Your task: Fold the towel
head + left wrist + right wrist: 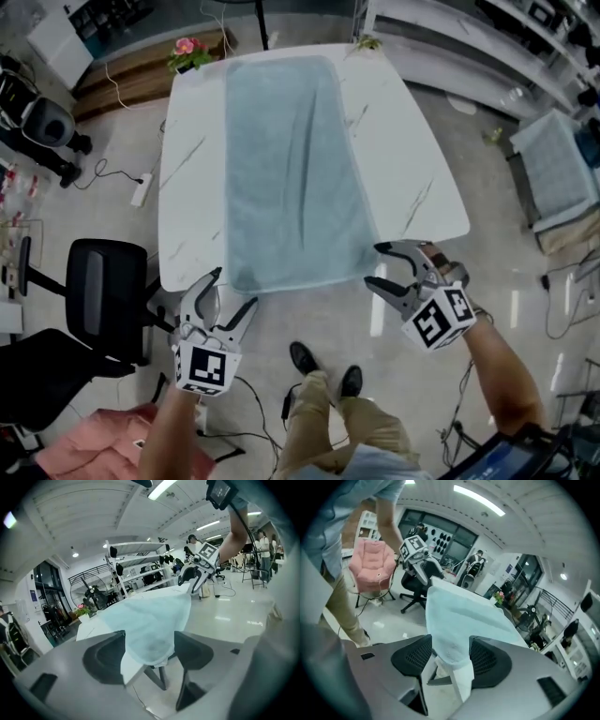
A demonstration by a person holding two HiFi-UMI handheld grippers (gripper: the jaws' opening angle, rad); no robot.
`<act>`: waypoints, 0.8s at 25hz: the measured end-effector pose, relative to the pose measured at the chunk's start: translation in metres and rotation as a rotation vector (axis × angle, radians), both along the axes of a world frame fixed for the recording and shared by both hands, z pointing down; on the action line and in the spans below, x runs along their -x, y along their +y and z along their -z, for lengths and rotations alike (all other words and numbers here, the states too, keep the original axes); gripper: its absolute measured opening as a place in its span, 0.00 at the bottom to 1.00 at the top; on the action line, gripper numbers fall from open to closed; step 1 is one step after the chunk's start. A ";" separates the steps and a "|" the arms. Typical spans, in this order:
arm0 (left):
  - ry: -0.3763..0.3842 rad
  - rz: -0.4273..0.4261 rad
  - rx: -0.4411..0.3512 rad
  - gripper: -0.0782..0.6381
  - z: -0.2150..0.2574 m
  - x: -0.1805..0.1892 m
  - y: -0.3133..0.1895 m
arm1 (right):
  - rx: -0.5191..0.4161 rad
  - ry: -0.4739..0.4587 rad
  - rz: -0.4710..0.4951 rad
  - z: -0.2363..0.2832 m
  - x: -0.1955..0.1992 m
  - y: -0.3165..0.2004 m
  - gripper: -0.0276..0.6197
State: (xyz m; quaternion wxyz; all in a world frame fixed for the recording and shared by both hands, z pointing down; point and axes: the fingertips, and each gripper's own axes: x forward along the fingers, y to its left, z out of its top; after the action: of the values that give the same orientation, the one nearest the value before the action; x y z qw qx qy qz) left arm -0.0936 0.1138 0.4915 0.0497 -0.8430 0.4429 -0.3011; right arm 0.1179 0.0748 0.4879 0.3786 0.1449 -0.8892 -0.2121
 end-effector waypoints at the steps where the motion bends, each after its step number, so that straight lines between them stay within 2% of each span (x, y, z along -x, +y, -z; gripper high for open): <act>1: -0.004 0.000 0.002 0.57 -0.004 0.000 0.000 | -0.021 0.026 0.025 -0.004 -0.001 0.003 0.45; 8: -0.060 0.037 -0.017 0.56 -0.033 0.001 -0.004 | -0.153 0.184 0.099 -0.040 -0.012 0.010 0.45; 13: -0.161 0.026 -0.087 0.51 -0.041 0.006 -0.005 | -0.201 0.216 0.097 -0.050 -0.013 0.002 0.45; 20: -0.309 -0.068 -0.115 0.47 -0.050 0.006 0.001 | -0.239 0.235 0.102 -0.051 -0.011 -0.006 0.43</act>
State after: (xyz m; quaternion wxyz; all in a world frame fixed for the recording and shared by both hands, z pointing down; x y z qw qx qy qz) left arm -0.0996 0.1149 0.5418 0.1757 -0.7971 0.4176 -0.3993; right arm 0.1293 0.0686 0.5392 0.4485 0.1181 -0.8135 -0.3508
